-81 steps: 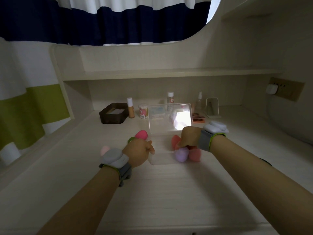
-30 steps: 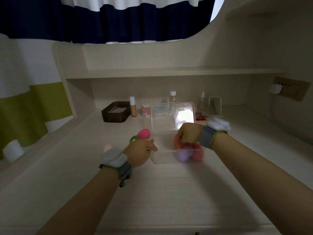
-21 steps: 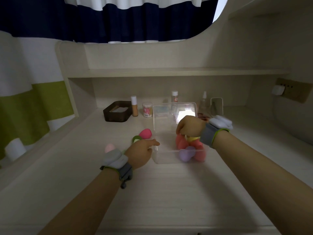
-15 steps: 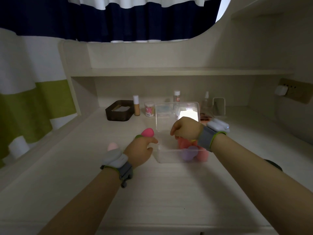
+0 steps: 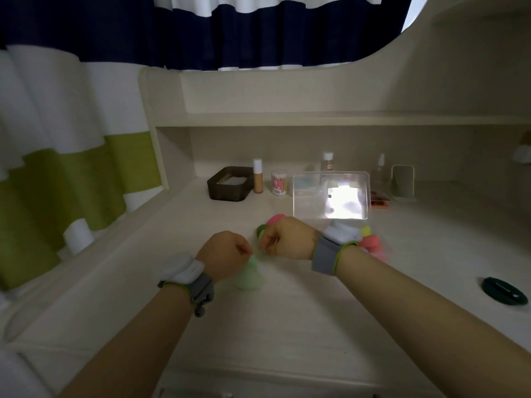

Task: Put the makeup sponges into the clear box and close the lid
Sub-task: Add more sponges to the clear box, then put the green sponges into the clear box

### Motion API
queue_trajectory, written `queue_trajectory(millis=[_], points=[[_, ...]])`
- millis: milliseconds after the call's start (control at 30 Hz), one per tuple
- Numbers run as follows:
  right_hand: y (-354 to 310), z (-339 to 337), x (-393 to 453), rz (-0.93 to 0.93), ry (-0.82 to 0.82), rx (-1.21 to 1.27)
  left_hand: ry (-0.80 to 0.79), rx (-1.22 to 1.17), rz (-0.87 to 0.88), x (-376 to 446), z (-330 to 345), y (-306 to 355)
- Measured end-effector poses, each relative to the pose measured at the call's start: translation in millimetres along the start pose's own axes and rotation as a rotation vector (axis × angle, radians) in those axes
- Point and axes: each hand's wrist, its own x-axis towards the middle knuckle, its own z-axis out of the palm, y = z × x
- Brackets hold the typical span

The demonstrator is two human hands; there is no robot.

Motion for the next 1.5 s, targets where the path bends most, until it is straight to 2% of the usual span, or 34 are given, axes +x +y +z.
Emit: queue_trajectory(millis=[267, 500, 667, 933, 1033, 1133, 1333, 1500], points=[[-4, 31, 5, 0.018, -0.123, -0.012, -0.188, 0.111, 0.079, -10, -7, -7], [1, 30, 3, 0.018, -0.106, 0.030, -0.197, 0.155, 0.133, -11, -8, -5], [8, 19, -2, 0.030, -0.089, 0.110, -0.095, 0.091, 0.162, -3, -5, -4], [22, -12, -15, 0.167, -0.020, 0.506, 0.171, -0.285, 0.096, 10, 13, 22], [31, -22, -19, 0.199, 0.033, 0.595, 0.190, -0.413, 0.054, 15, 21, 37], [45, -33, -22, 0.230, 0.102, 0.626, 0.151, -0.405, 0.076, 18, 29, 49], [83, -55, -20, 0.320, 0.346, 0.511, 0.055, -0.380, 0.125, 19, 45, 52], [99, -54, -11, 0.359, 0.307, 0.260, 0.038, -0.324, 0.171, 19, 49, 51]])
